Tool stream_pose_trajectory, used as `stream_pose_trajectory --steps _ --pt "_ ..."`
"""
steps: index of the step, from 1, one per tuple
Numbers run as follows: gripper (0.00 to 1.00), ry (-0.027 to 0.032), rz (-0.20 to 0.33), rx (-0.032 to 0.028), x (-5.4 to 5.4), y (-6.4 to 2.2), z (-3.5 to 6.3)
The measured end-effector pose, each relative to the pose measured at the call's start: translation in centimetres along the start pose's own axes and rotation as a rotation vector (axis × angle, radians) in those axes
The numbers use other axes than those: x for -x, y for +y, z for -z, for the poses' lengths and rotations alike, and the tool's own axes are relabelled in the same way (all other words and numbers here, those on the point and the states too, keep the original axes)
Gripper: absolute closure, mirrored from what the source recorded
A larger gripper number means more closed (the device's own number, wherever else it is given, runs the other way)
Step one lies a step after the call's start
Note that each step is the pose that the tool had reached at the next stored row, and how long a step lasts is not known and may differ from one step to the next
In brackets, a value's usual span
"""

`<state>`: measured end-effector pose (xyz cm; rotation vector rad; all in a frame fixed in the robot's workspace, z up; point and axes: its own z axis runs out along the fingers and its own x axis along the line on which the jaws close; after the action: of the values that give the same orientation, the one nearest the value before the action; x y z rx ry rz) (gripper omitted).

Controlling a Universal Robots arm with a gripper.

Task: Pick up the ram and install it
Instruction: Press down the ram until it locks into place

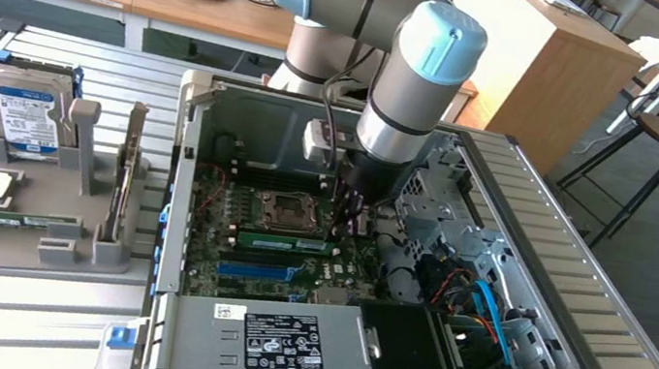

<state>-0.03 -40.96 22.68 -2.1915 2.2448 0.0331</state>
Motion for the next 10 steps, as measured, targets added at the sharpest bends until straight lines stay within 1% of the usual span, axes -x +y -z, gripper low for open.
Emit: stream_pose_trajectory --steps 10 --pt "0.9 -0.0004 0.0 -0.0001 0.0 0.0 -0.1"
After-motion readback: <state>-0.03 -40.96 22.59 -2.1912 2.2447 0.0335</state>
